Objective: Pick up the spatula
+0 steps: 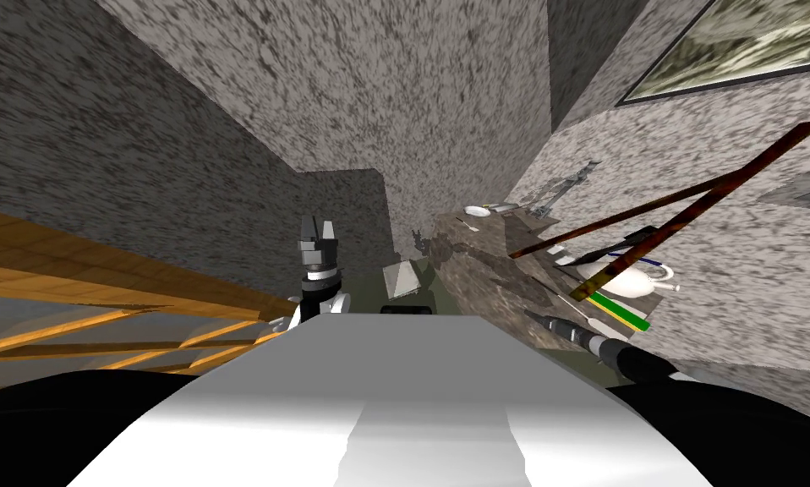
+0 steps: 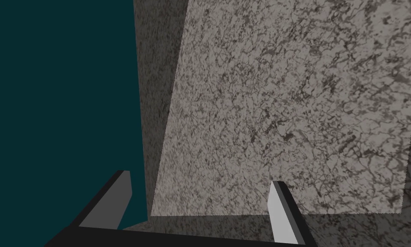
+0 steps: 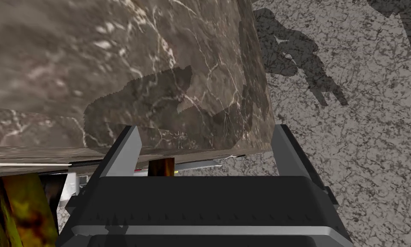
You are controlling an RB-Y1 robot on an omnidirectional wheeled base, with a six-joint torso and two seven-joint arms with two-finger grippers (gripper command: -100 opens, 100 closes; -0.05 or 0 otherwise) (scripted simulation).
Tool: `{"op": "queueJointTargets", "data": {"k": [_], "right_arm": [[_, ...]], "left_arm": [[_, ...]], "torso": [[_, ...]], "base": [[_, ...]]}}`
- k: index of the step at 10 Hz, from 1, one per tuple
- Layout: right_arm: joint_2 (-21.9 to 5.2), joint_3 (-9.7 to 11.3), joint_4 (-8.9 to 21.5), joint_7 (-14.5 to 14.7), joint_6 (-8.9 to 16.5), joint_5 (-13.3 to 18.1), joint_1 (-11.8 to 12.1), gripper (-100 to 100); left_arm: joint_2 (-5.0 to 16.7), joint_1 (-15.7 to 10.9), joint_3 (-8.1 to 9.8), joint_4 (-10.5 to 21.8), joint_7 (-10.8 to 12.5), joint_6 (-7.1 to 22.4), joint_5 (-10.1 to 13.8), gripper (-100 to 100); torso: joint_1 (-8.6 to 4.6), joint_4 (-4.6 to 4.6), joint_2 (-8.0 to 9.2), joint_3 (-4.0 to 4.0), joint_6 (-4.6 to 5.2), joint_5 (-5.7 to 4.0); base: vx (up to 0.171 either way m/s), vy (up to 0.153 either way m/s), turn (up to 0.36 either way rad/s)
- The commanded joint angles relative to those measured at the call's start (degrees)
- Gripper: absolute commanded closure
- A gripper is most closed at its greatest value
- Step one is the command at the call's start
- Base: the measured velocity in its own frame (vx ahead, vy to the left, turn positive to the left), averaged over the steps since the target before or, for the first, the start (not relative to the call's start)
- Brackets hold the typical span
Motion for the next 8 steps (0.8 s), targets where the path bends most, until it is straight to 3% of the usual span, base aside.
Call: {"op": "queueJointTargets", "data": {"k": [1,2,4,5,8], "right_arm": [[-2.86,1.67,2.38,1.65,-0.92,1.05,0.89,-100],[-3.54,1.67,2.38,1.65,-0.92,1.05,0.89,-100],[-7.36,4.47,5.24,3.51,-1.97,2.54,1.37,-100],[-7.67,4.47,5.24,3.51,-1.97,2.54,1.37,-100],[-12.44,8.78,8.29,6.18,-3.37,4.67,1.82,-100]], "left_arm": [[0.0,0.0,0.0,0.0,0.0,0.0,0.0,0],[0.0,0.0,0.0,0.0,0.0,0.0,0.0,0],[0.0,0.0,0.0,0.0,0.0,0.0,0.0,0],[0.0,0.01,0.0,0.0,0.0,0.0,0.0,0],[0.01,0.0,0.01,0.0,0.0,0.0,0.0,0]], "torso": [[0.0,0.0,0.0,0.0,0.0,0.0],[-0.03,-0.03,-0.1,-0.06,-0.01,-0.01],[-0.07,-0.01,-0.04,-0.03,0.01,-0.01],[-0.1,-0.03,-0.15,-0.09,0.0,-0.02],[-0.26,-0.02,-0.06,-0.04,-0.01,-0.08]], "base": [[0.104,0.017,0.098],[0.083,0.003,0.031],[0.099,-0.006,0.056],[0.095,-0.03,0.027],[0.087,-0.053,0.066]]}}
